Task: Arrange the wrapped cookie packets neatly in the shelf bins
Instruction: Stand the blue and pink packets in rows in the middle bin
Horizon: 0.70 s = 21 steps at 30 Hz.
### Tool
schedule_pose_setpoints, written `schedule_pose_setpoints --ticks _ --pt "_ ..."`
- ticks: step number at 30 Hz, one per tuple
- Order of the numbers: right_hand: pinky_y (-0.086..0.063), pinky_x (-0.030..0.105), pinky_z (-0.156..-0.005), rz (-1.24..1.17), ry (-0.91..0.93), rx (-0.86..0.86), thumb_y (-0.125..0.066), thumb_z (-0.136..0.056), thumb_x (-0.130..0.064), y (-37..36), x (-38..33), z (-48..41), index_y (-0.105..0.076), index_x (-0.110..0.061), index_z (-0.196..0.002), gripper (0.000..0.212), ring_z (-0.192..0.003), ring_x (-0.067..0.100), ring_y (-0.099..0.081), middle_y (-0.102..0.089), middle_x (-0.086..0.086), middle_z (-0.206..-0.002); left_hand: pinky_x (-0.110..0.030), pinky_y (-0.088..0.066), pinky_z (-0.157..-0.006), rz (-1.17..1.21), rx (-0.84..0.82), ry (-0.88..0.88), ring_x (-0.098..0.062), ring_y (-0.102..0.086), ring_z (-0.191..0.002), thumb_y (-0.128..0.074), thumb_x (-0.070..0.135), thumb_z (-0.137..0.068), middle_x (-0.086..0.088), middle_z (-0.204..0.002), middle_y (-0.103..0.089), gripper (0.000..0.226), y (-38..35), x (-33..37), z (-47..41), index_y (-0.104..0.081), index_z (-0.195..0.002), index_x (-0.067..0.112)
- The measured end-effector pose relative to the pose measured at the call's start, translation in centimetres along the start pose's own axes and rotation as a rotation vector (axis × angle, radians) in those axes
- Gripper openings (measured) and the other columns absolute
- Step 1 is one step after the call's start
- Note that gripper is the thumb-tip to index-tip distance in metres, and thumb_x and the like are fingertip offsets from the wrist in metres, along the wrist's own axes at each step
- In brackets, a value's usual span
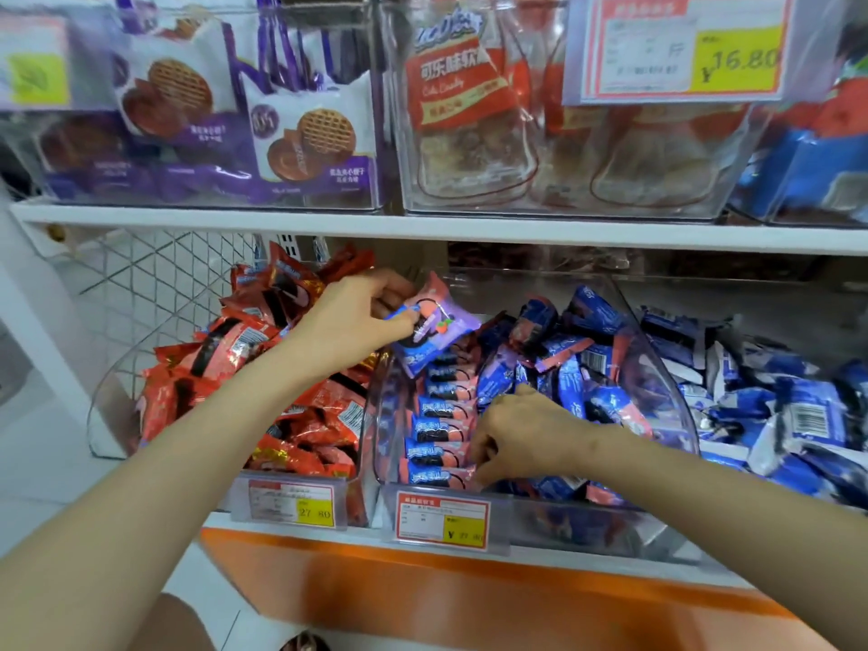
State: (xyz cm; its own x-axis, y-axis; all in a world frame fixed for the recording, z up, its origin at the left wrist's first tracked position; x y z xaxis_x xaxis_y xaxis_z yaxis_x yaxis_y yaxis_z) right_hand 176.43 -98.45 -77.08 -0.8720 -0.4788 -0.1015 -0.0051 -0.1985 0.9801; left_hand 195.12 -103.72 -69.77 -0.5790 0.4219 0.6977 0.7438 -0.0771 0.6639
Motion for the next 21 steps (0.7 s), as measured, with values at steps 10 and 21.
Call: schedule_pose_setpoints --ticks 10,21 --pt "-0.030 0.021 -0.072 -0.165 -0.011 0.077 -0.069 -0.083 -0.032 0.8 -0.7 0.1 -0.071 -0.021 -0.079 0.012 -0.056 -0.001 -0.044 -0.045 -0.022 -0.048 -0.029 -0.047 -0.082 0.003 0.007 -0.025 -0.020 -0.060 -0.088 -0.066 0.011 -0.084 0.001 -0.090 -0.061 0.020 0.1 -0.3 0.9 -0.064 -0.104 0.012" --pt "-0.043 0.028 -0.088 0.027 -0.239 0.449 -0.058 -0.081 -0.003 7.4 6.9 3.3 -0.069 -0.031 -0.108 0.040 -0.111 0.022 -0.055 -0.065 -0.003 -0.119 -0.020 -0.040 -0.071 -0.208 0.036 -0.121 -0.014 -0.058 -0.080 -0.067 0.019 -0.084 0.003 -0.088 -0.062 0.025 -2.1 0.7 0.3 -0.064 -0.108 0.013"
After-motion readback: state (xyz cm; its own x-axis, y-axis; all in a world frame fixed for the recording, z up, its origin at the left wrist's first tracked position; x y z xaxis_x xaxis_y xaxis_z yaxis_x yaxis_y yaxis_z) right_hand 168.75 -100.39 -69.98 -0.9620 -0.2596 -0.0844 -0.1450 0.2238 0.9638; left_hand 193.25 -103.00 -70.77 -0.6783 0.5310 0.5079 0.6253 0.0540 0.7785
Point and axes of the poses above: each hand's wrist, its own z-axis away from the middle knuckle, its own y-axis out of the back of the hand, x = y × z, the point moved 1 cm from there along -z, towards the middle knuckle
